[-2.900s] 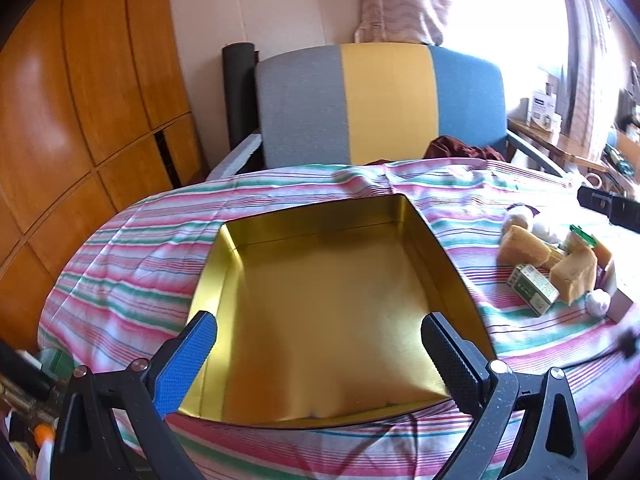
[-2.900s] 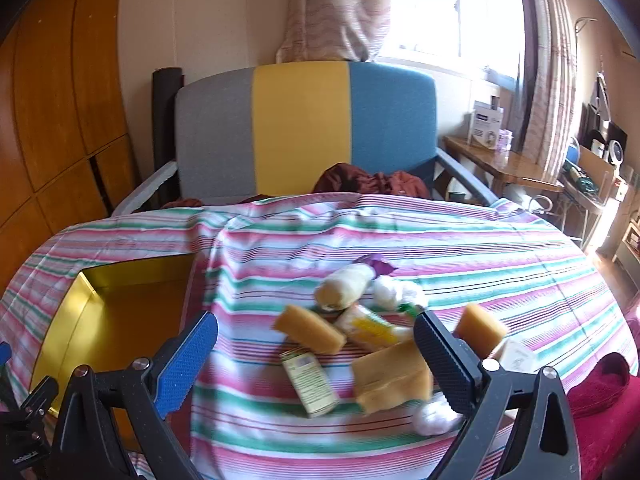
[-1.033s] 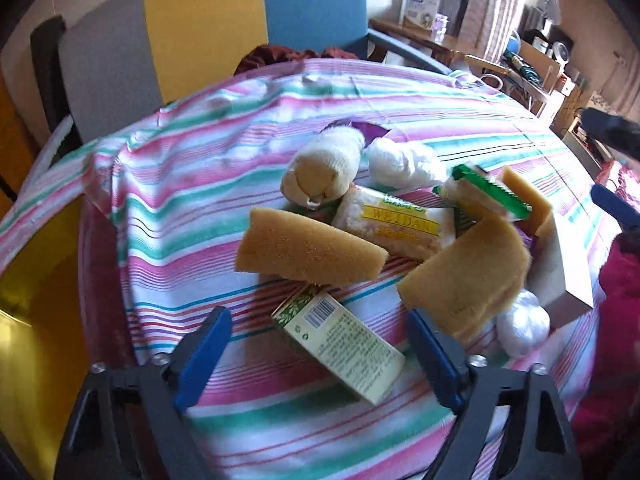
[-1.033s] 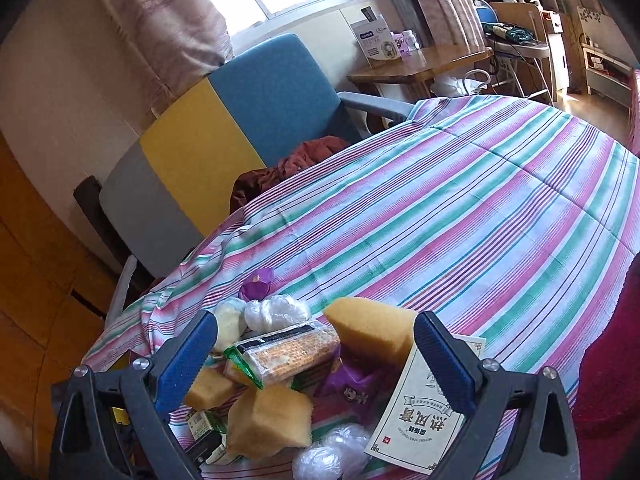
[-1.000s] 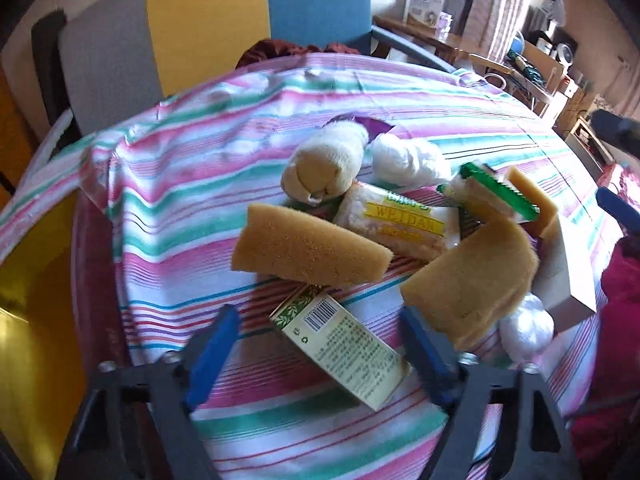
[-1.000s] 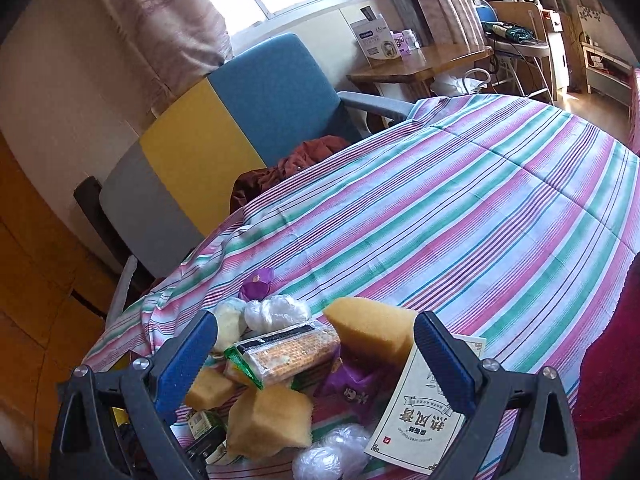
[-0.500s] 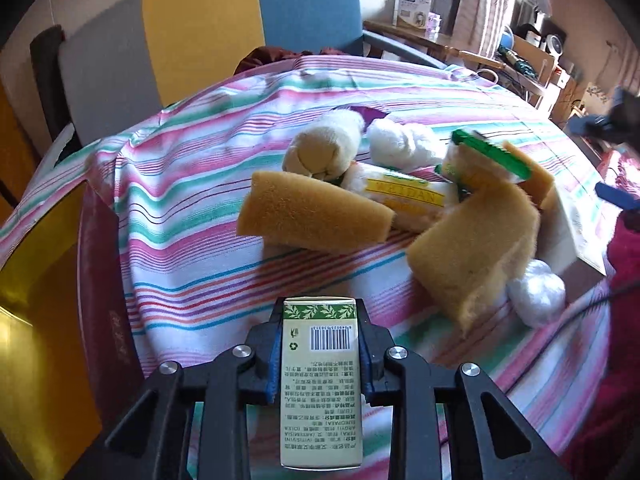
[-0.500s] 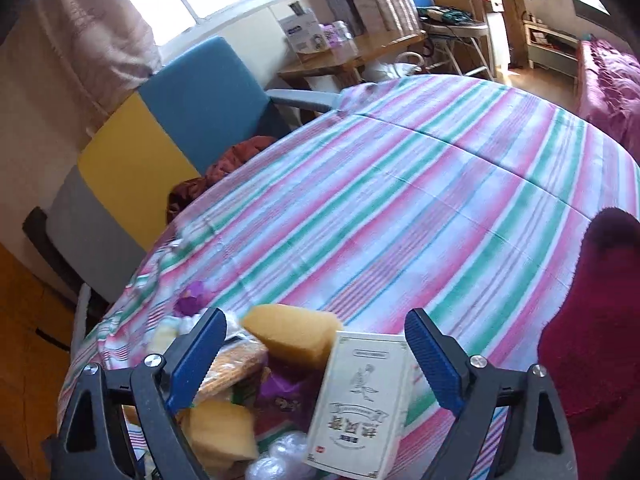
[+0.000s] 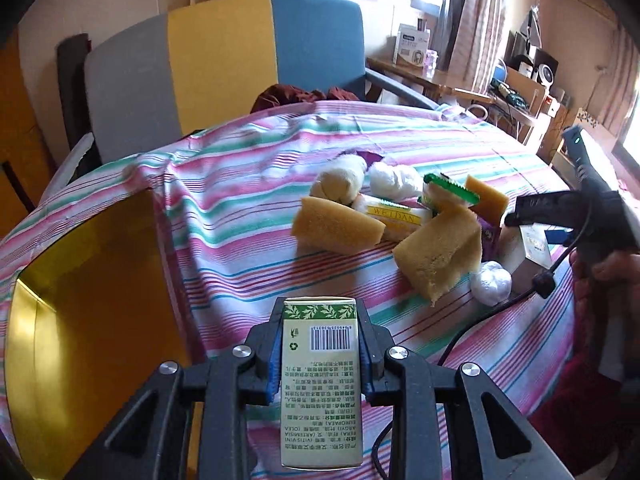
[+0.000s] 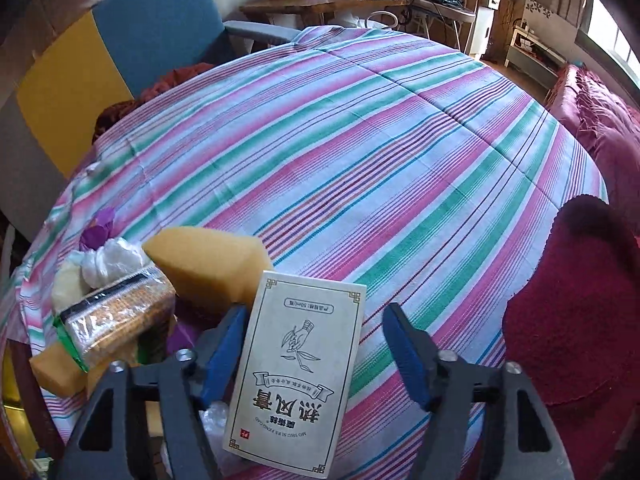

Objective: Organize objects
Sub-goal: 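Grasp the small green-and-white box with the left gripper while the right gripper grasps the white printed box, then lower the green-and-white box into the gold tray and open the left gripper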

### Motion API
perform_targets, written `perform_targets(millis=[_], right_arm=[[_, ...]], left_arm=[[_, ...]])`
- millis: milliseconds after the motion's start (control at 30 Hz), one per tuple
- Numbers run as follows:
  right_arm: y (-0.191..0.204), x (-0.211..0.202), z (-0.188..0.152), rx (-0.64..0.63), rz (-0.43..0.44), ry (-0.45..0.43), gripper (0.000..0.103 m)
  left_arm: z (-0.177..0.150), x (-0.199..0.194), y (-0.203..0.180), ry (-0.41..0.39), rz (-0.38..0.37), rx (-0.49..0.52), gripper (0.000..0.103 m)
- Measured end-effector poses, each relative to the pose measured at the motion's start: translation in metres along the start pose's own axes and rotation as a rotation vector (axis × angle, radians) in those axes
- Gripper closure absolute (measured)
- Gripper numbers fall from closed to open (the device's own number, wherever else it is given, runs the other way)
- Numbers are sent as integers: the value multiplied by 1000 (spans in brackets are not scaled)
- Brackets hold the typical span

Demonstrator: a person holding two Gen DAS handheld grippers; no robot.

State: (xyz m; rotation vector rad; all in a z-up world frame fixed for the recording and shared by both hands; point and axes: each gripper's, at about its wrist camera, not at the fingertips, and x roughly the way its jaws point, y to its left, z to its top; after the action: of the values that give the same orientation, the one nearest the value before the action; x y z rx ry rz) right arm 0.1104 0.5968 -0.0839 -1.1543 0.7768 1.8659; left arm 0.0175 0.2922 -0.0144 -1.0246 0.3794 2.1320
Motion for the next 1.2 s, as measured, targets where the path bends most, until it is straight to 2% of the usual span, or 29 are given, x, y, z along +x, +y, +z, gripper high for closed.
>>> perform_targets(millis=[133, 300, 367, 467, 633, 767, 1000, 1200], right_arm=[[3, 1, -3, -19, -10, -3, 51], [-3, -2, -4, 10, 9, -17, 51], [-3, -8, 2, 15, 22, -34, 51], [-3, -15, 4, 10, 31, -57, 51], [-3, -16, 4, 5, 33, -59, 51], [2, -10, 5, -3, 27, -60, 51], [9, -4, 8, -17, 13, -61, 51], [8, -5, 7, -23, 7, -66, 51]], left_arm=[[-4, -24, 36, -34, 28, -51, 73], [-12, -41, 119, -47, 158, -150, 73], [-16, -41, 160, -25, 226, -195, 73], [-18, -33, 213, 22, 284, -247, 73], [-16, -11, 272, 77, 344, -285, 73], [-11, 10, 295, 105, 354, -276, 73], [7, 41, 313, 160, 365, -228, 72], [8, 36, 325, 125, 367, -286, 72]])
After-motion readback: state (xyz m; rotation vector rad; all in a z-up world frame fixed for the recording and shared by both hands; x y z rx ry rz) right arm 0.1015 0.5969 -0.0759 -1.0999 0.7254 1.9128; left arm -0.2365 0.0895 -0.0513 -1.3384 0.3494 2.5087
